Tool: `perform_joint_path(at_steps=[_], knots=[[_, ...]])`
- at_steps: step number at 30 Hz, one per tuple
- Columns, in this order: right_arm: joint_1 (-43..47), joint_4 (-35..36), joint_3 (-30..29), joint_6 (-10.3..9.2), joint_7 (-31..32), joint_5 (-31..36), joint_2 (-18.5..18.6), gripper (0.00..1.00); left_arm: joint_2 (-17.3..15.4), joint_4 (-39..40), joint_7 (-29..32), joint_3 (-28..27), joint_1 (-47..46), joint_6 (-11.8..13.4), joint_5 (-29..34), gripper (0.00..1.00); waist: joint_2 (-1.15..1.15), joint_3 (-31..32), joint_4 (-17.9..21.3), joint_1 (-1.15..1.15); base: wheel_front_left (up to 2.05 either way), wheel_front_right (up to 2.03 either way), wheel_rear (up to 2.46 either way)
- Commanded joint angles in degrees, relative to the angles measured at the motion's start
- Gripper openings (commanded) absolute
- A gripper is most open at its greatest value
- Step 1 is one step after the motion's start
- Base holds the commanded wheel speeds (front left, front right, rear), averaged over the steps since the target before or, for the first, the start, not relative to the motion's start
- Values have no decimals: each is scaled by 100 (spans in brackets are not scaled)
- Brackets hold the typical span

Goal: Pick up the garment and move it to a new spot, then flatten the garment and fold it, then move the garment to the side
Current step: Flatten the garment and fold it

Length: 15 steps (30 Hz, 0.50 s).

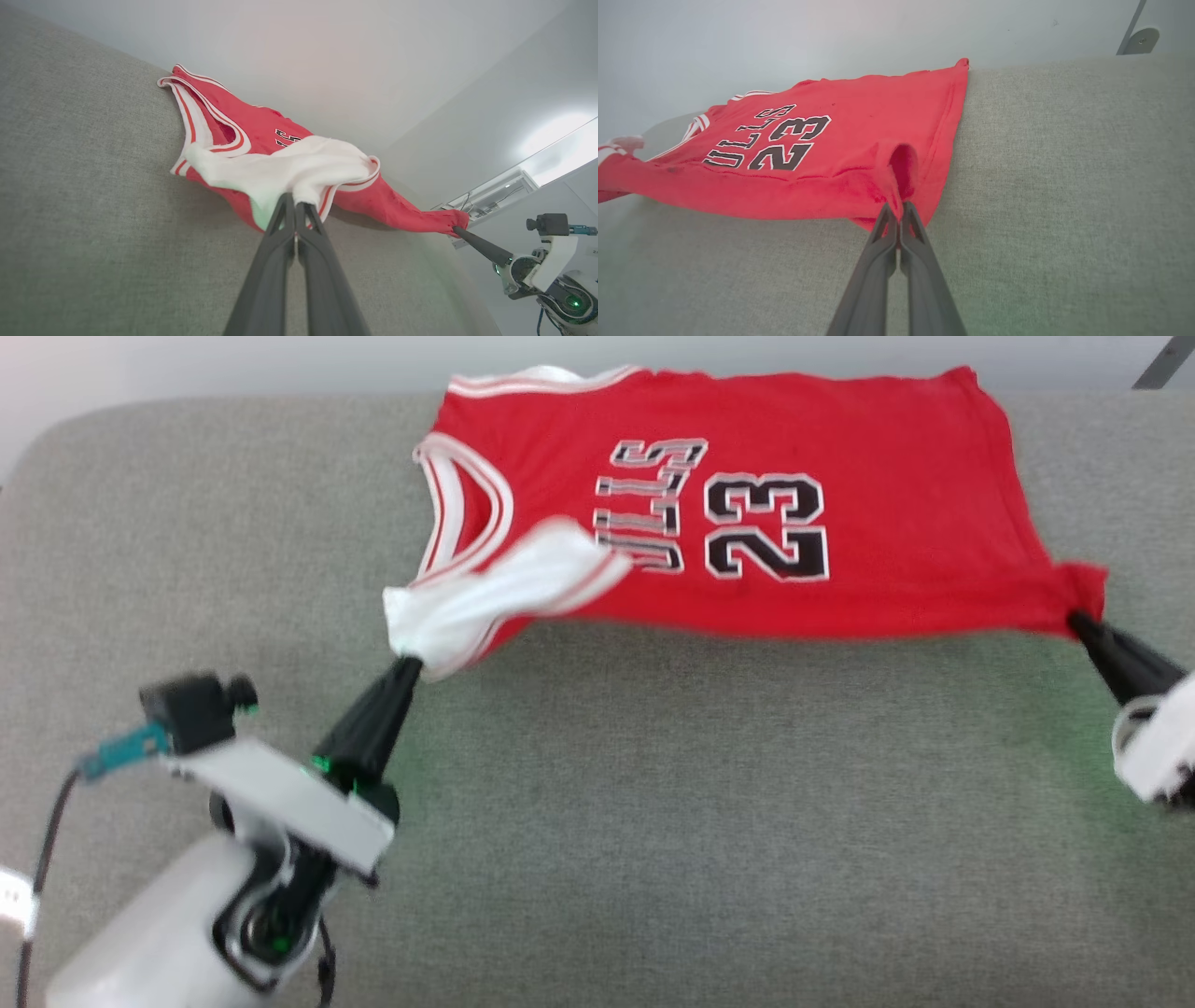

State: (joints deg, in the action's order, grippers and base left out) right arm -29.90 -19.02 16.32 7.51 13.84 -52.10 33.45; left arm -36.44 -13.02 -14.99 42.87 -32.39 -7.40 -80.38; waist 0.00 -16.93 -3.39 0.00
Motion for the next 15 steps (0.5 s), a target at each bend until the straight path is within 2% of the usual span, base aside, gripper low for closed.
perform_joint_path(at_steps=[1, 9, 15], knots=[[286, 204, -138, -4, 79, 15, 61, 0, -43, 164, -12, -87, 241, -10, 122, 0, 0, 128, 65, 0, 0, 0, 0], [1994, 1655, -1142, -4, 848, 205, -62, 0, -157, 1174, -11, -753, 1871, -10, 638, 0, 0, 378, 110, 0, 0, 0, 0], [3142, 2732, -1986, -4, 1574, 456, -407, 0, -133, 1883, -12, -1328, 2885, 19, 956, 0, 0, 398, 100, 0, 0, 0, 0]])
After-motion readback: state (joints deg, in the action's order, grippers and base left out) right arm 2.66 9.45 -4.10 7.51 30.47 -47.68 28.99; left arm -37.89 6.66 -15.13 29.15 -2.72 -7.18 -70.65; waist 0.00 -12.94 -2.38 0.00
